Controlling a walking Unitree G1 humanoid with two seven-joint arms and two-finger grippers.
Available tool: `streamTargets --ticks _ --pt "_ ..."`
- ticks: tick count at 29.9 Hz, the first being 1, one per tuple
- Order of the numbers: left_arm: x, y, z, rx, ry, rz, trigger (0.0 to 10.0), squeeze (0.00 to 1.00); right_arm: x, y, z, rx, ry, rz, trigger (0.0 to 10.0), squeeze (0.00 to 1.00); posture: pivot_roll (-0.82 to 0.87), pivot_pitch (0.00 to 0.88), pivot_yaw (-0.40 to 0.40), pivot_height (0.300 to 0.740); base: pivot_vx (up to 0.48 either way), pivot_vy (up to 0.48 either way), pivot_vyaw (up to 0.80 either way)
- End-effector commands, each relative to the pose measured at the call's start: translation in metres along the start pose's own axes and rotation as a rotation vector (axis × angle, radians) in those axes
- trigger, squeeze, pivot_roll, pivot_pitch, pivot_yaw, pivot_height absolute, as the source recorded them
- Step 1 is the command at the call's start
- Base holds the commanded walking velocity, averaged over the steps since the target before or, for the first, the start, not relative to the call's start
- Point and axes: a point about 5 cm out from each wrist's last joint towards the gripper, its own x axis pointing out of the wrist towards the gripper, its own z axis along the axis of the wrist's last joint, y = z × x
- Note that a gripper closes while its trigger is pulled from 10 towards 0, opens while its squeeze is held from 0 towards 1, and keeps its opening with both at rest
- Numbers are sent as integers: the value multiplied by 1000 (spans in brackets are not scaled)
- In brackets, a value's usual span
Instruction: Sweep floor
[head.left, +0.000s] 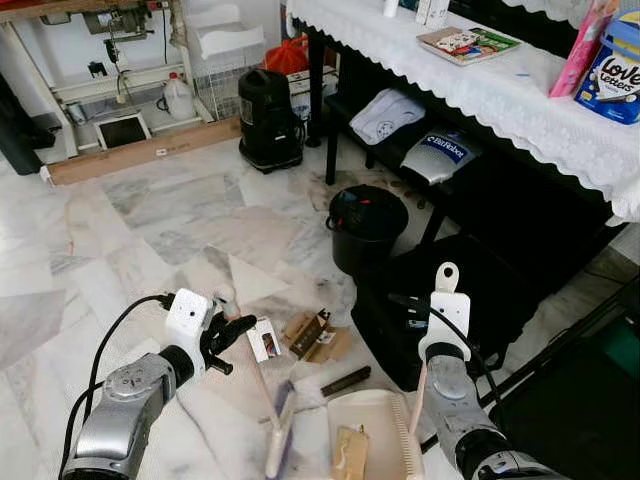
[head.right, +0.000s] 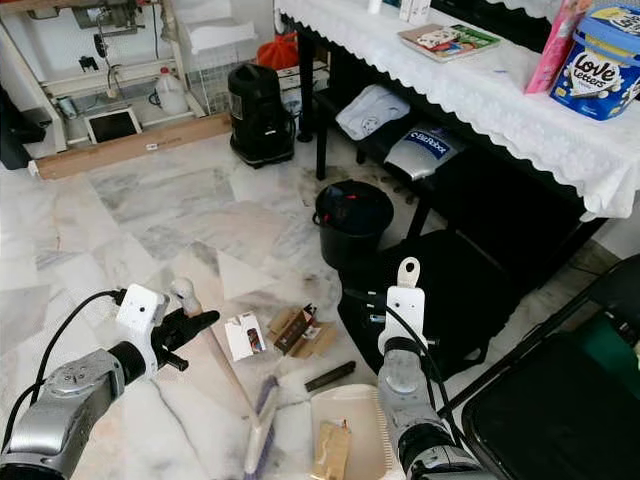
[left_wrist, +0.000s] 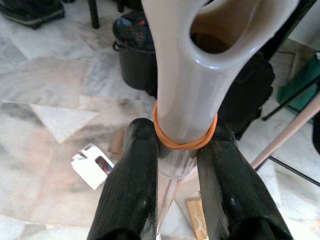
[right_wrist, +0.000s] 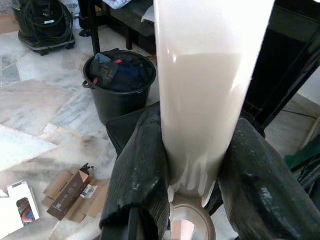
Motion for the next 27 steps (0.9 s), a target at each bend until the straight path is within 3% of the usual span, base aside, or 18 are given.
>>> streamTargets --ticks 1,3,10,16,19,21,27 --pt "-3 -2 -6 -48 21 -29 10000 0 -2 0 -7 -22 34 8 10000 0 149 103 -21 740 0 0 0" --pt "-3 -5 -8 -136 6 -58 10000 0 -2 0 -7 -21 34 8 10000 0 149 101 -21 740 0 0 0" --pt "-7 -11 -11 -252 -11 -127 10000 0 -3 0 -7 -20 34 6 10000 0 148 98 -21 740 0 0 0" --pt "-9 -9 5 -345 -96 -169 10000 0 -2 0 -7 -21 35 7 10000 0 150 94 -23 740 0 0 0" --pt "-10 -4 20 -392 -189 -154 10000 0 -2 0 -7 -21 34 8 10000 0 151 93 -23 740 0 0 0" --pt "-7 3 37 -403 -297 -76 10000 0 -2 0 -7 -21 33 10 10000 0 151 91 -25 740 0 0 0" --pt "-5 11 57 -369 -398 36 10000 0 -2 0 -6 -21 32 13 10000 0 150 90 -28 740 0 0 0"
